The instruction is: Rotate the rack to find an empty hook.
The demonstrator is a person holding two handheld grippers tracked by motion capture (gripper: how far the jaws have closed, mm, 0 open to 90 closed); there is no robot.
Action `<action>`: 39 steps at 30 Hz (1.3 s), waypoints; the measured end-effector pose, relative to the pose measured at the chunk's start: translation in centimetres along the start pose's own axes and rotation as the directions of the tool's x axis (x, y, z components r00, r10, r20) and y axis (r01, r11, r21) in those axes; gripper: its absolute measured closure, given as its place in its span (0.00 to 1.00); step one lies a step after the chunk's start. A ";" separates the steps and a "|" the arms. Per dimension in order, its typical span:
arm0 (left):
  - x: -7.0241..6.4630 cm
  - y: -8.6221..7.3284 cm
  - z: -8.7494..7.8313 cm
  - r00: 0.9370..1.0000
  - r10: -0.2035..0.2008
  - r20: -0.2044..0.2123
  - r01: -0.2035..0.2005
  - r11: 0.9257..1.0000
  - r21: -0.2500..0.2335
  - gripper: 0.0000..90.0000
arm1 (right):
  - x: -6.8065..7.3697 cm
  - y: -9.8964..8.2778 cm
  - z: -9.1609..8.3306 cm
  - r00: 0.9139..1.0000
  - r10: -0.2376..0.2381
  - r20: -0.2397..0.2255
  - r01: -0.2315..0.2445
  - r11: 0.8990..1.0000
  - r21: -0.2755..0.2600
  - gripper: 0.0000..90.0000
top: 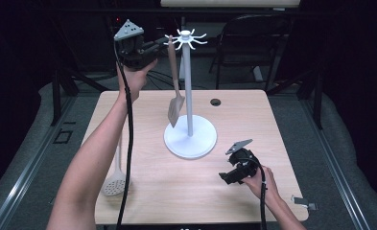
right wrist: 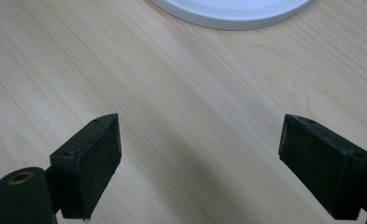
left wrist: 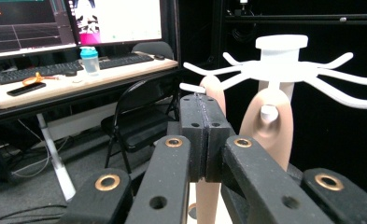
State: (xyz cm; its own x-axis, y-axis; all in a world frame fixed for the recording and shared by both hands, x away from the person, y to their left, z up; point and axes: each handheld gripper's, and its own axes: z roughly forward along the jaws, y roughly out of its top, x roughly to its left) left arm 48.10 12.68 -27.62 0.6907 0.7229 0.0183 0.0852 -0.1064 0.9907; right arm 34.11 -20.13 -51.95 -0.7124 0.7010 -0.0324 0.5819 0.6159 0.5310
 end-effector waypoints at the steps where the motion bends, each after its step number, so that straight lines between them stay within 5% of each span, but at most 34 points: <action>1: 0.1 -0.2 -0.1 1.000 -0.004 0.001 0.004 1.000 -0.003 1.00 | 0.1 0.0 0.0 1.000 0.006 -0.010 -0.006 1.000 -0.007 0.14; 10: 1.0 -1.6 -0.6 0.999 -0.032 -0.030 0.032 0.999 0.022 1.00 | 0.1 0.1 -0.1 1.000 -0.005 0.002 0.005 1.000 0.005 0.14; 17: 2.2 -4.1 -1.0 0.995 -0.073 -0.063 0.078 0.994 0.076 0.97 | 0.2 0.1 -0.1 1.000 -0.004 0.003 0.004 1.000 0.000 0.14; 31: 3.0 -10.2 -2.5 0.984 -0.138 -0.111 0.157 0.971 0.181 0.87 | 0.3 0.2 -0.1 1.000 -0.010 0.002 0.010 1.000 0.008 0.14; 39: 2.5 -13.3 -3.9 0.978 -0.152 -0.141 0.182 0.955 0.233 0.66 | 0.4 0.2 0.1 1.000 -0.009 -0.004 0.009 1.000 0.006 0.14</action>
State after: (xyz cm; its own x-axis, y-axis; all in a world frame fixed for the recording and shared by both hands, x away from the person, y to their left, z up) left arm 45.92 18.57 -40.20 0.5618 0.8194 -0.1135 0.3739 -0.1291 0.9185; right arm 33.99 -19.65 -51.92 -0.7196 0.6936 -0.0337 0.5773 0.6245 0.5260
